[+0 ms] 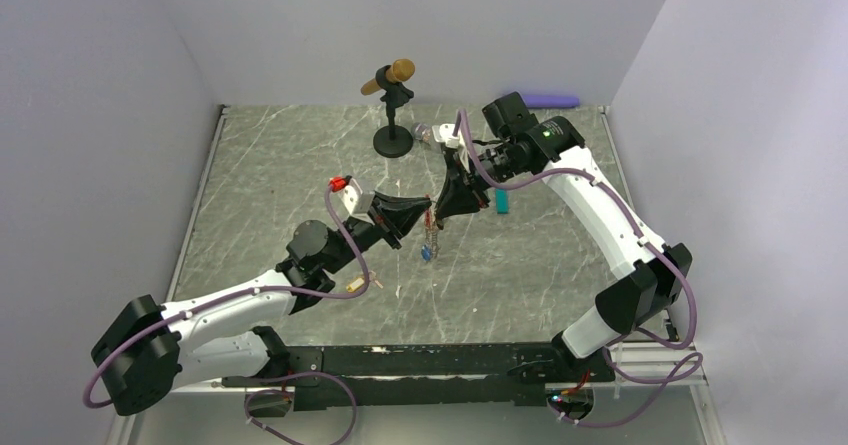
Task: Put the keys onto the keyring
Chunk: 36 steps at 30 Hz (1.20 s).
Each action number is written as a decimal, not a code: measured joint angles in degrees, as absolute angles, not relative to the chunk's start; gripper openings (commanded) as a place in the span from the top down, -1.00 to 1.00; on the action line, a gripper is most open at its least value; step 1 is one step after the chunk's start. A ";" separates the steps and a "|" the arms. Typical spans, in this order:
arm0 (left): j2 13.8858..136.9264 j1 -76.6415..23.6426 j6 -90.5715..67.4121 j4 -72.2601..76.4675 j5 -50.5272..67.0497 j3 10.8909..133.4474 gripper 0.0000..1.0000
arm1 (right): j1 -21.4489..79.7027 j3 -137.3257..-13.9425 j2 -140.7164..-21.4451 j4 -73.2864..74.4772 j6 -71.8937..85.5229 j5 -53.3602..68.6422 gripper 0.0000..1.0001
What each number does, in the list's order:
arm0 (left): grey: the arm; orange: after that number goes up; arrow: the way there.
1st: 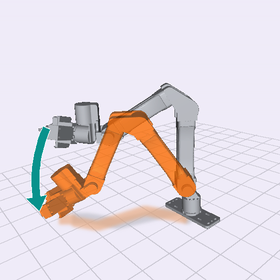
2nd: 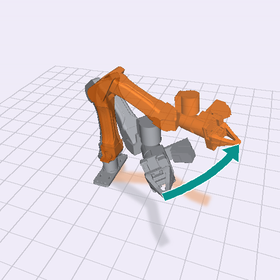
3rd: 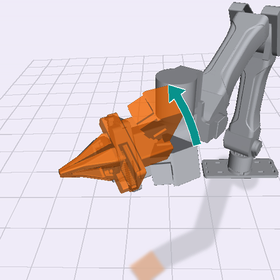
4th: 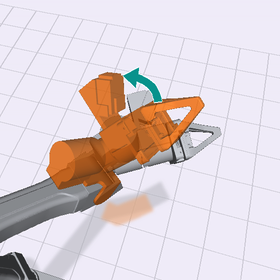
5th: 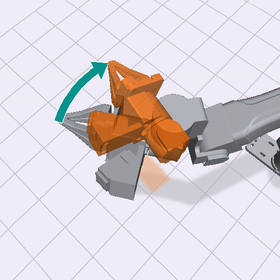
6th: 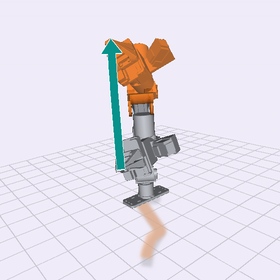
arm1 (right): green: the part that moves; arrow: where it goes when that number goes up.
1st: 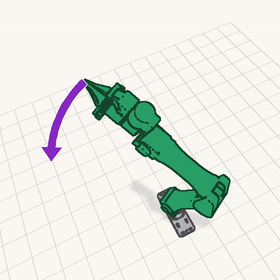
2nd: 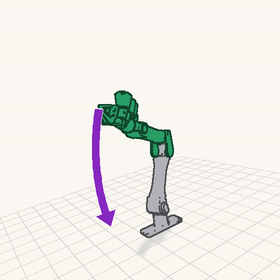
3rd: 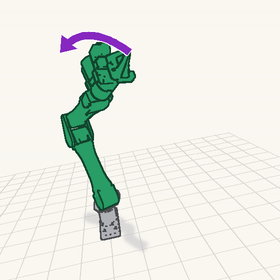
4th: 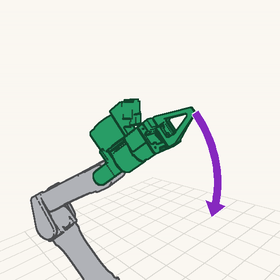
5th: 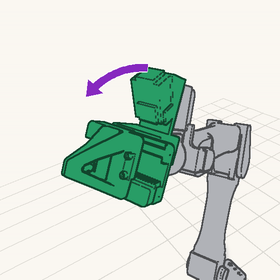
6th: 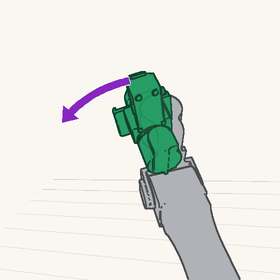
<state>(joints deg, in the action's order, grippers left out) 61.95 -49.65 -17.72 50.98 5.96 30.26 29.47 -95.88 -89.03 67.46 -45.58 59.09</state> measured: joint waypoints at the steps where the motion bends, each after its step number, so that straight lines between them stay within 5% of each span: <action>1: 61.95 -49.74 -17.47 50.72 5.74 30.33 1.00 | 29.43 -95.88 -89.03 67.46 -45.45 59.09 0.55; 15: 61.98 -51.27 -14.31 47.86 2.74 32.05 1.00 | 28.10 -95.88 -89.41 66.35 -42.19 60.84 0.57; 22: 61.98 -52.01 -12.97 47.11 1.98 32.27 1.00 | 27.35 -95.13 -89.41 63.59 -38.83 62.06 0.83; 30: 61.98 -52.23 -12.73 45.71 1.61 32.27 1.00 | 27.14 -93.73 -89.62 62.76 -37.63 62.13 0.74; 33: 61.98 -52.23 -12.73 45.28 1.61 32.27 1.00 | 27.14 -93.19 -89.62 62.37 -37.47 62.11 1.00; 36: 61.98 -52.34 -12.73 45.15 1.65 32.27 1.00 | 26.98 -93.03 -89.62 62.22 -37.41 62.04 1.00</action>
